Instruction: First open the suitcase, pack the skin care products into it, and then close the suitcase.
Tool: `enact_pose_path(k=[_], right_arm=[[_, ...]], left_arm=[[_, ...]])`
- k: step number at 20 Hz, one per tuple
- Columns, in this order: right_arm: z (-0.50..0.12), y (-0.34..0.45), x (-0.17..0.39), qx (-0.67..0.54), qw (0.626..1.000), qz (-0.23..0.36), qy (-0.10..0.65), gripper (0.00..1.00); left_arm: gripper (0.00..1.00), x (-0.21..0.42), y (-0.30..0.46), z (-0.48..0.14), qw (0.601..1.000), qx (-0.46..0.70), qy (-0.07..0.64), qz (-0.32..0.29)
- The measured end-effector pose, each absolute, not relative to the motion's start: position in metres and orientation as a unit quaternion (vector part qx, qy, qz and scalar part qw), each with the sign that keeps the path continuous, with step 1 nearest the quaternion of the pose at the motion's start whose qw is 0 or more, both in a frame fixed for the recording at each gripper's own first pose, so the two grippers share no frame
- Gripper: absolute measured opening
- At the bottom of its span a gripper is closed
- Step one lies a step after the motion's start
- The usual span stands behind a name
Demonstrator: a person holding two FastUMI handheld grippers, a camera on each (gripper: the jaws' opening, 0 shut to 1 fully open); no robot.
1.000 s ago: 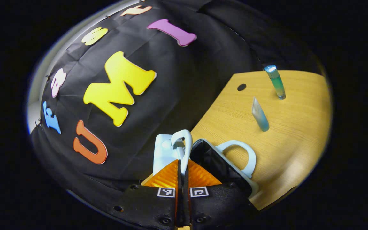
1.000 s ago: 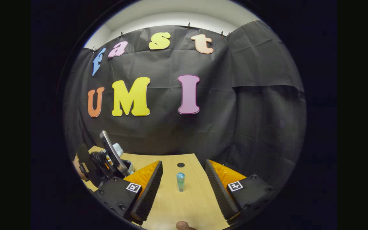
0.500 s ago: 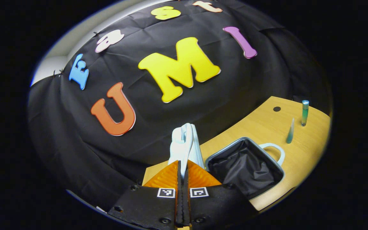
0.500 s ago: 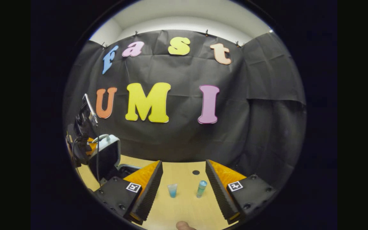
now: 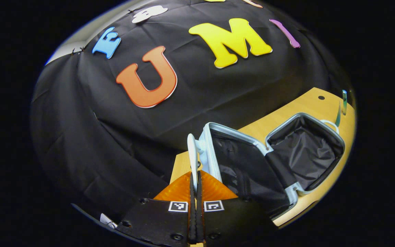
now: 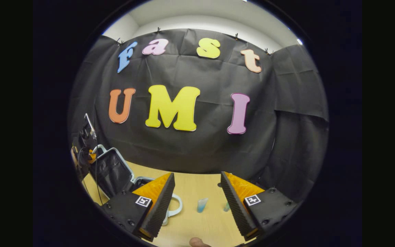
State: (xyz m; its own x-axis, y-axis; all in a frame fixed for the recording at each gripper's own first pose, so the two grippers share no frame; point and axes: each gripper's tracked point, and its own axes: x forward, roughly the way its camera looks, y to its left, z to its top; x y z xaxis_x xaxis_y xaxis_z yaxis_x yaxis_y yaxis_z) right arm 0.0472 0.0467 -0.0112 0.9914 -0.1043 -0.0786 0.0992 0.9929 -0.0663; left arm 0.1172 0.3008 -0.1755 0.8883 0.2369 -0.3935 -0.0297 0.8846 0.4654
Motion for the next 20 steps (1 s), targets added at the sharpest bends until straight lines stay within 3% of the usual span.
enact_pose_path(k=[9, 14, 16, 17, 18, 19, 20], right_arm=[[-0.026, 0.076, 0.034, -0.070, 0.993, -0.060, 0.073, 0.80], [-0.033, 0.093, 0.027, -0.079, 0.992, -0.059, 0.081, 0.80], [-0.037, 0.100, 0.025, -0.085, 0.991, -0.054, 0.084, 0.80], [-0.037, 0.103, 0.022, -0.090, 0.991, -0.051, 0.084, 0.80], [-0.038, 0.104, 0.020, -0.096, 0.991, -0.048, 0.083, 0.80], [-0.037, 0.104, 0.019, -0.101, 0.991, -0.047, 0.080, 0.80], [-0.038, 0.103, 0.018, -0.104, 0.990, -0.046, 0.079, 0.80]], left_arm=[[0.03, 0.125, 0.361, -0.288, 0.942, 0.142, 0.300, 0.049], [0.05, 0.121, 0.366, -0.320, 0.948, 0.088, 0.302, 0.044], [0.13, 0.116, 0.370, -0.338, 0.941, 0.083, 0.323, 0.052], [0.22, 0.116, 0.372, -0.335, 0.946, 0.078, 0.309, 0.054], [0.12, 0.117, 0.377, -0.328, 0.949, 0.079, 0.300, 0.063], [0.39, 0.117, 0.385, -0.329, 0.948, 0.085, 0.297, 0.076], [0.48, 0.116, 0.390, -0.327, 0.948, 0.087, 0.295, 0.086]])
